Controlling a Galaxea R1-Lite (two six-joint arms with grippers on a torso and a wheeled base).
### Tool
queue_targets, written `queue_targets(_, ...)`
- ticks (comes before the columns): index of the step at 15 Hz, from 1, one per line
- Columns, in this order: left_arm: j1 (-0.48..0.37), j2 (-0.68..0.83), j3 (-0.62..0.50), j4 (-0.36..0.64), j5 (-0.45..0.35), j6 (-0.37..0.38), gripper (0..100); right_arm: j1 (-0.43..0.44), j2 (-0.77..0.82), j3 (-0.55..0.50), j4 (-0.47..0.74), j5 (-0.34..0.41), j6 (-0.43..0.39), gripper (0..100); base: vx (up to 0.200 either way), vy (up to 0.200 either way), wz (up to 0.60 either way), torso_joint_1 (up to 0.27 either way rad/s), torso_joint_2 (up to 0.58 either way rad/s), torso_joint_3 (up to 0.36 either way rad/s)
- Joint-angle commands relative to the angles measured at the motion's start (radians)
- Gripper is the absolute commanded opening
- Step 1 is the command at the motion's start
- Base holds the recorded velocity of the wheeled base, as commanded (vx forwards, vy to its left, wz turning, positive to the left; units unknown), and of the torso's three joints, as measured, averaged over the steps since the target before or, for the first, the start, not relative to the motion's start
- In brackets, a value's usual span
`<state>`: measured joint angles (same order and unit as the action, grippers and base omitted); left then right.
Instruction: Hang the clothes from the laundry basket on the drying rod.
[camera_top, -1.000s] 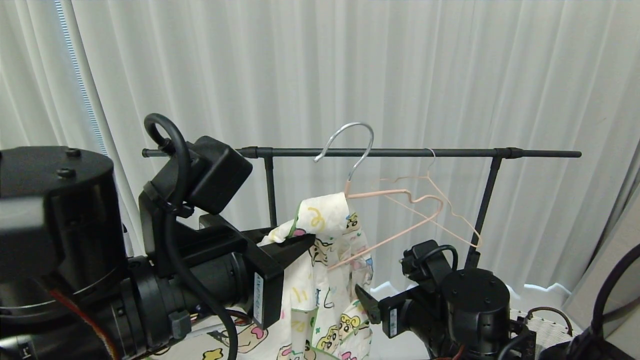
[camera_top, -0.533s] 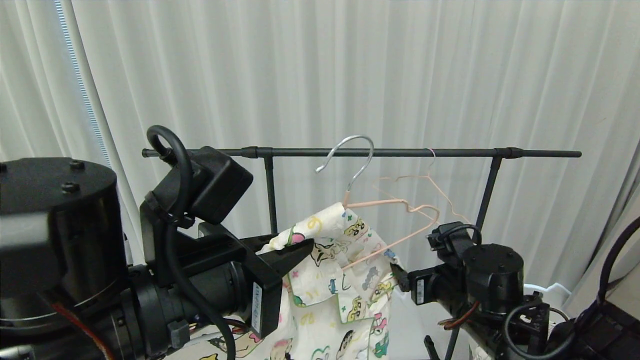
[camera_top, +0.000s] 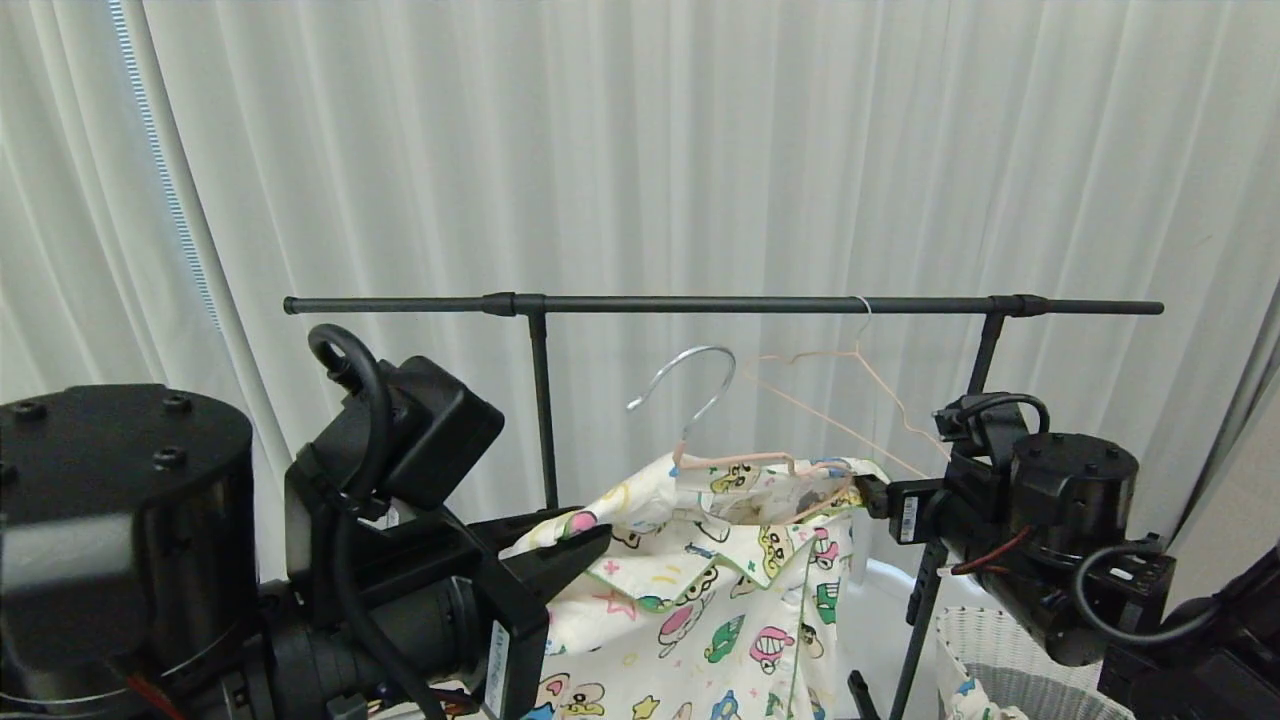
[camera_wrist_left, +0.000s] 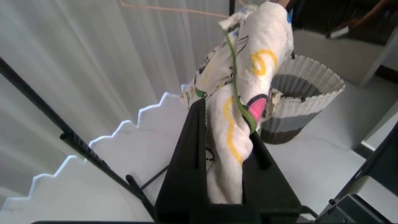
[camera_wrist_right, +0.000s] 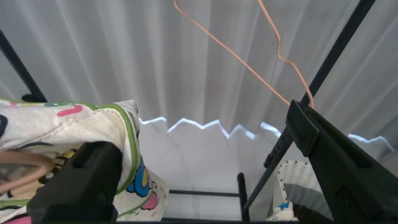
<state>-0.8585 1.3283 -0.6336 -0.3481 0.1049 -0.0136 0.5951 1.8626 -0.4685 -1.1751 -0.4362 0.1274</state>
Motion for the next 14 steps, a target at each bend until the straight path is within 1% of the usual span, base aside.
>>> queue_targets(1,-0.001,-0.006,0.023,0.0,0.001,0.001,0,-0.006,-0.025,-0.002,0.0,-0.004,-0.002,100,0.0,0.0,0.0,0.0,0.0,0.0)
queue_targets(2,0.001,-0.006,0.038,0.0,0.002,0.02,0,-0.006,-0.031,-0.002,0.0,-0.001,-0.006,100,0.0,0.0,0.0,0.0,0.0,0.0)
queue_targets(4,0.01,-0.001,0.065,-0.002,0.013,0.095,0,-0.006,-0.045,-0.007,-0.001,0.001,-0.009,100,0.0,0.0,0.0,0.0,0.0,0.0)
queue_targets(5,0.013,0.003,0.068,-0.002,0.025,0.103,0,-0.003,-0.052,-0.007,-0.001,0.002,-0.015,100,0.0,0.0,0.0,0.0,0.0,0.0)
queue_targets(8,0.013,0.048,0.068,-0.002,0.108,0.104,0,0.02,-0.106,-0.002,-0.001,0.007,-0.028,100,0.0,0.0,0.0,0.0,0.0,0.0)
queue_targets(11,0.016,0.104,0.043,-0.011,0.19,0.093,0,0.114,-0.177,0.034,0.005,0.007,-0.04,100,0.0,0.0,0.0,0.0,0.0,0.0)
queue_targets(12,0.027,0.137,0.017,-0.012,0.243,0.067,0,0.176,-0.214,0.077,0.005,0.007,-0.057,100,0.0,0.0,0.0,0.0,0.0,0.0)
queue_targets(13,0.029,0.149,-0.005,-0.012,0.262,0.035,0,0.226,-0.235,0.11,0.005,0.007,-0.065,100,0.0,0.0,0.0,0.0,0.0,0.0)
queue_targets(14,0.027,0.155,-0.029,-0.012,0.262,-0.003,0,0.272,-0.249,0.142,0.005,0.007,-0.068,100,0.0,0.0,0.0,0.0,0.0,0.0)
